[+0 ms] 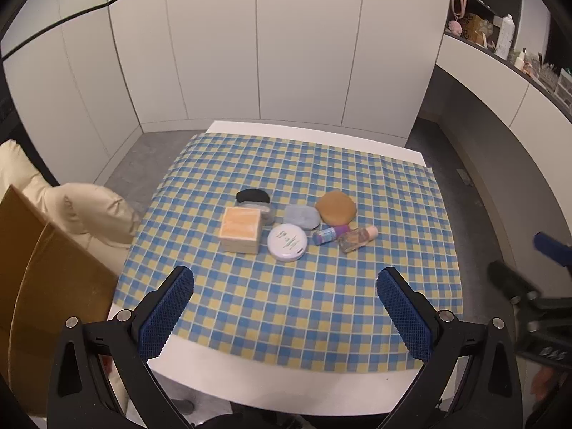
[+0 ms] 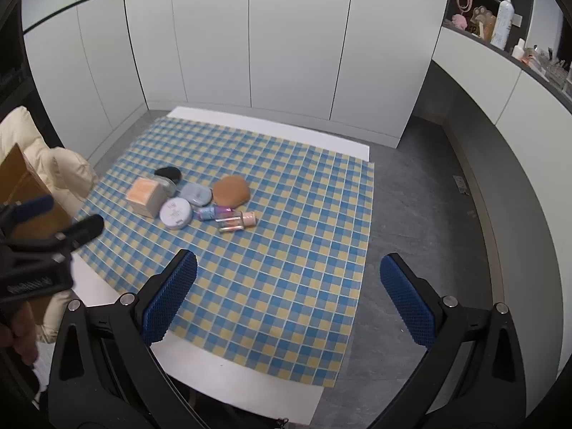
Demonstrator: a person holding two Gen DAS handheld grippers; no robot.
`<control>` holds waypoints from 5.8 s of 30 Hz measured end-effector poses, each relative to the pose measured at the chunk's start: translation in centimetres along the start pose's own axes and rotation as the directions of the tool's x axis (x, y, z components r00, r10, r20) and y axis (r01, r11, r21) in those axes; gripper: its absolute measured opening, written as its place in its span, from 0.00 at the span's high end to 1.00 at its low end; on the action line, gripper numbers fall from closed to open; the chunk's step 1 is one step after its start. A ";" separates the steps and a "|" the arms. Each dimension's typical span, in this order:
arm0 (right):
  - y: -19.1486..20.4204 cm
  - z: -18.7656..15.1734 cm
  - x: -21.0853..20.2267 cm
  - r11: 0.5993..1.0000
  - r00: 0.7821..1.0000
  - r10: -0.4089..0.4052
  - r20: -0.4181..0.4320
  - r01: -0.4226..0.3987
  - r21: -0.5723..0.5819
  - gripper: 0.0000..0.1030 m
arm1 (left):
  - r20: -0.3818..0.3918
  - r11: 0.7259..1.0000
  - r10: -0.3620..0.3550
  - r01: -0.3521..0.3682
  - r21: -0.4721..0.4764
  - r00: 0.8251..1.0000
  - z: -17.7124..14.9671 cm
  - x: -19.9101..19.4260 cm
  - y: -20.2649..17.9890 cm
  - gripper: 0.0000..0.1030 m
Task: Organize objects
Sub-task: 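Move both tools toward the cosmetics on the checked cloth, then grasp the clear pink-capped bottle with right tool while left tool grasps the peach square box, then lift and carry the peach box with left tool while right tool carries the bottle toward the box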
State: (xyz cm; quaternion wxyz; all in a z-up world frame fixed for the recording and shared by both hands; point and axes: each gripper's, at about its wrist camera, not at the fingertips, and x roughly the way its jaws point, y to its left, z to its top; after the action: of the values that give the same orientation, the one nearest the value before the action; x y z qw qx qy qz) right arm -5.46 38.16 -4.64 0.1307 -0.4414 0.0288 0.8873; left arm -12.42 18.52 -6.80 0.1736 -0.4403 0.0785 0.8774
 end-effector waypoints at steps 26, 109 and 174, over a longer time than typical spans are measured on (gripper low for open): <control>0.7 -2.1 15.6 0.995 0.984 0.088 -0.156 -0.093 -0.023 0.00 | -0.095 0.996 0.079 -0.075 0.048 0.992 -2.0 12.5 0.3 0.01; 4.8 4.3 -0.3 0.991 0.991 0.134 -0.017 -0.134 -0.003 0.38 | 0.007 0.997 -0.081 0.081 -0.007 0.997 2.7 -4.2 1.5 0.50; 4.9 1.8 -4.6 0.979 0.979 0.205 0.015 -0.205 0.000 0.39 | 0.051 0.993 -0.091 0.094 -0.065 0.995 -1.6 -5.1 4.2 0.50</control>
State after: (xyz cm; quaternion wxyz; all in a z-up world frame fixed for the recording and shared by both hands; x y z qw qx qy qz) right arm -5.44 32.74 -0.21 0.0393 -0.4293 0.0736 0.8993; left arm -9.99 12.96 -3.74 0.2010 -0.4281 0.0242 0.8808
